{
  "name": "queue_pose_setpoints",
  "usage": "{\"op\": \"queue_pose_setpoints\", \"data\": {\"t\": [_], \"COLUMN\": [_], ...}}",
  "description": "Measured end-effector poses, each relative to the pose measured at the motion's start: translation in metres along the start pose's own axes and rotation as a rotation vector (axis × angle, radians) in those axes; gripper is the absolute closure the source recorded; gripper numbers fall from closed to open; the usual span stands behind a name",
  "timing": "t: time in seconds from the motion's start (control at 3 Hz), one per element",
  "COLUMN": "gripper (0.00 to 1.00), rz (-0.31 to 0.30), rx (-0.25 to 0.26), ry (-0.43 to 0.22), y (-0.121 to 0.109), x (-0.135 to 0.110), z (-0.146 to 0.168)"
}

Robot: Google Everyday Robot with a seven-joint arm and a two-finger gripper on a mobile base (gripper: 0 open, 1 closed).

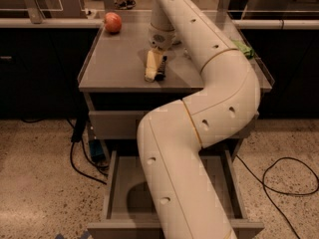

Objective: Place rxbar chocolate into middle drawer

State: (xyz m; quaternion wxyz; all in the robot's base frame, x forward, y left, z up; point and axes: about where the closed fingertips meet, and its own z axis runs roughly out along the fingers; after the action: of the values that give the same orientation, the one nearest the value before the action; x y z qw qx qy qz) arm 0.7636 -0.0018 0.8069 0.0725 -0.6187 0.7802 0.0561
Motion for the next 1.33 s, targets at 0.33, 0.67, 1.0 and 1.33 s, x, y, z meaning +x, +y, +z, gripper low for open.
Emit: {"op": "queue_pose_setpoints", "data": {"t": [0.33, 0.67, 1.0, 1.33], "gripper": [0.0, 0.0, 0.0, 0.0], "rz": [0.0, 0.0, -0.09, -0.123], "rx": [0.0, 0.0, 0.094, 0.153], "ry": [0.0, 0.0, -0.021, -0.051], "y": [0.0, 0.0, -0.005, -0.017], "x": [0.0, -0.001, -0.02, -0.033], "z": [0.0, -0.007, -0.034, -0.038]}}
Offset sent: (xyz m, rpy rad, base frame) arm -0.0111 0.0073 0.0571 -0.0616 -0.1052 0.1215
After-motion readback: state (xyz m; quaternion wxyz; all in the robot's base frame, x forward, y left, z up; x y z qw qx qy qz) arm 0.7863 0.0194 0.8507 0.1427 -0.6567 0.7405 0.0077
